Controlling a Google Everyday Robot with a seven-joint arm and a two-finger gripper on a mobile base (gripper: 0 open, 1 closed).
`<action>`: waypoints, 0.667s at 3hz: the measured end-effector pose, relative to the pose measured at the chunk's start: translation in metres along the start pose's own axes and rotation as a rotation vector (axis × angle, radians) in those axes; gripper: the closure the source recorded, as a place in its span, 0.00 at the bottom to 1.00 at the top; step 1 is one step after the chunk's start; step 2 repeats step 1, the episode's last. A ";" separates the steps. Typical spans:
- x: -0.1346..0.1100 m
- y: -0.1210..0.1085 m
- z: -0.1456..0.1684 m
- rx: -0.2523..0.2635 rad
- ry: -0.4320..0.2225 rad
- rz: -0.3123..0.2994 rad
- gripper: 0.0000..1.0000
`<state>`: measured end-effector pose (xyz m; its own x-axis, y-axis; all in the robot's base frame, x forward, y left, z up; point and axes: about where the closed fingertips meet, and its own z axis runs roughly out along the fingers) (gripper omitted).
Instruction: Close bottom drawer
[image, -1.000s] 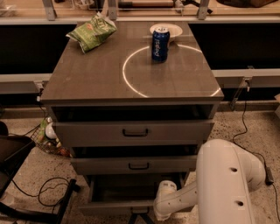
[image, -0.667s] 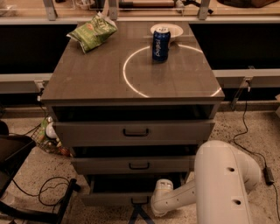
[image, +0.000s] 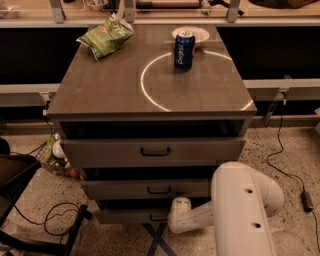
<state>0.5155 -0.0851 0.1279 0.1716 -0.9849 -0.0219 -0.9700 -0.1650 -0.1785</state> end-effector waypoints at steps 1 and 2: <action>0.000 0.000 0.000 0.000 0.000 0.000 1.00; 0.000 0.000 0.000 0.000 0.000 0.000 1.00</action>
Offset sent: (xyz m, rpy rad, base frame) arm 0.0000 0.0000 0.0000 0.0000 0.0000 0.0000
